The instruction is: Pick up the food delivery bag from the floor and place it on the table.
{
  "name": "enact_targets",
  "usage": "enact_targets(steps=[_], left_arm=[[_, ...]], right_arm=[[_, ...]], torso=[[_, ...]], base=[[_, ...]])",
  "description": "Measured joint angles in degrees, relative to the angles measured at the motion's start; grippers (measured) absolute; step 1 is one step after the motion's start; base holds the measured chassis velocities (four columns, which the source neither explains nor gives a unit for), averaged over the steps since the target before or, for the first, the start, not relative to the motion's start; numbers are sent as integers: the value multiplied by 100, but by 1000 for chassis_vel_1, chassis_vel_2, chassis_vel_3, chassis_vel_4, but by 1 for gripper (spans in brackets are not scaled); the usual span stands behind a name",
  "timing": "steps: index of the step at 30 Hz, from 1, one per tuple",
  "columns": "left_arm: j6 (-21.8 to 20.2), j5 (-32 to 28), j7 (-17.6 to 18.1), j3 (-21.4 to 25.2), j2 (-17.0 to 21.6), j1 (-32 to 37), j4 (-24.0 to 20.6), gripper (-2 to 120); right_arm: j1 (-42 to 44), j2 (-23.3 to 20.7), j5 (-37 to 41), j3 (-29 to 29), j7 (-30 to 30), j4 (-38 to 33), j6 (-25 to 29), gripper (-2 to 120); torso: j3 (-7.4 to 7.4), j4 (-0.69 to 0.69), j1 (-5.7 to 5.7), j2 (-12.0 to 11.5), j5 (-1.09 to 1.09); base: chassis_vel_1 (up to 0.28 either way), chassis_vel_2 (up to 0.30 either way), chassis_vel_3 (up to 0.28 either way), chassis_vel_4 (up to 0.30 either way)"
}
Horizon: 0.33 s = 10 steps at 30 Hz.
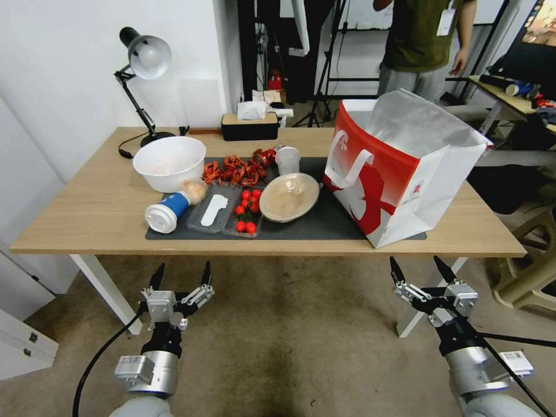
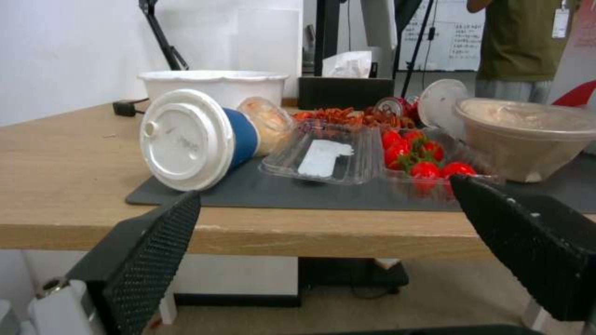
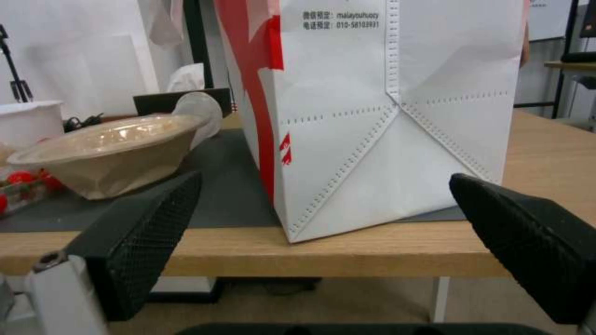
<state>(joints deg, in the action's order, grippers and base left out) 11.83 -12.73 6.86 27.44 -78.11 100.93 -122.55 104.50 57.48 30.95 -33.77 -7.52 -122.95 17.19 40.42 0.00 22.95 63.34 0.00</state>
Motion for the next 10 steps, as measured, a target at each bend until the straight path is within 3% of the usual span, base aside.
enact_targets(steps=[10], left_arm=[[0,-4,0,1,0,0,0,100]], right_arm=[[0,0,6,-1,0,-2,-4,100]], torso=[[0,0,0,0,0]], base=[[0,0,0,0]])
